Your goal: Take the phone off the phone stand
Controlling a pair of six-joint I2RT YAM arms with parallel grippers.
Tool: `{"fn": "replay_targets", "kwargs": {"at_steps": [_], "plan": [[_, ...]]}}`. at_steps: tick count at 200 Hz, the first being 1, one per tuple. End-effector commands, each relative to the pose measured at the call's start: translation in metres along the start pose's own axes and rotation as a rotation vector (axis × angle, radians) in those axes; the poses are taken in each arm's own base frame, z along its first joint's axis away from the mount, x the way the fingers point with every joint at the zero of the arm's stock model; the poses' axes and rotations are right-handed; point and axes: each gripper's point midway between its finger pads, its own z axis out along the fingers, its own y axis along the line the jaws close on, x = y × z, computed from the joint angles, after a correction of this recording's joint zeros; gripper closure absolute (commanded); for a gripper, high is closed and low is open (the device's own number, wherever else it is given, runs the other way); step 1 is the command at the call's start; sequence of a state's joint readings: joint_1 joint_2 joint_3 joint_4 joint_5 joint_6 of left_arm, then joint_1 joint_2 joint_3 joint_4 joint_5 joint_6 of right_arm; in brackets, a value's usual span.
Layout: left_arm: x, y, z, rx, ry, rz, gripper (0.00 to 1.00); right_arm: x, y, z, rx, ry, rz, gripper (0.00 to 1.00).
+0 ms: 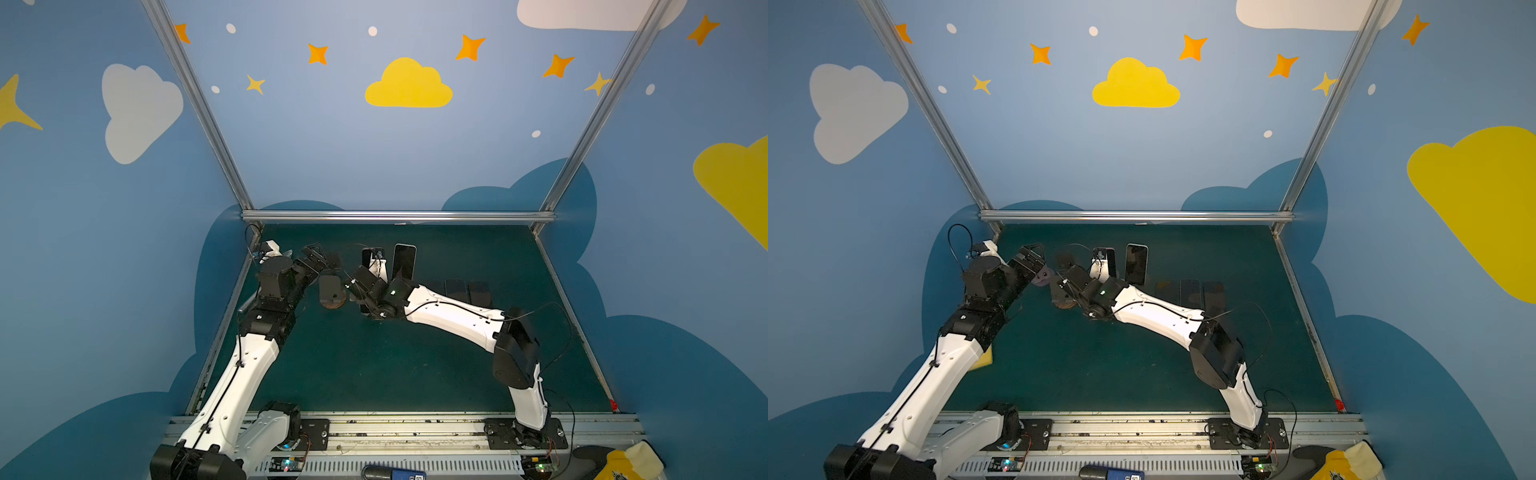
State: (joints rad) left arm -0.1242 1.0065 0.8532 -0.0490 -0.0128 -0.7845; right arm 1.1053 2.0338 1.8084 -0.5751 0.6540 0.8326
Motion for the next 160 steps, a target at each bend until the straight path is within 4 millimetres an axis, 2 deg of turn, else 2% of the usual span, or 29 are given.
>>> {"fn": "replay_targets", "kwargs": {"at_steps": [1, 47, 160], "plan": [[-0.004, -0.001, -0.001, 0.008, -0.017, -0.003, 0.00, -0.001, 0.000, 0.013, 0.020, -0.020, -0.004, 0.07], [-0.003, -0.001, -0.001, 0.009, -0.014, -0.003, 0.00, -0.008, -0.001, 0.018, 0.039, -0.062, -0.003, 0.07], [-0.002, -0.003, 0.000, 0.017, -0.006, -0.004, 0.00, -0.007, -0.002, 0.041, 0.065, -0.067, -0.014, 0.07]]}}
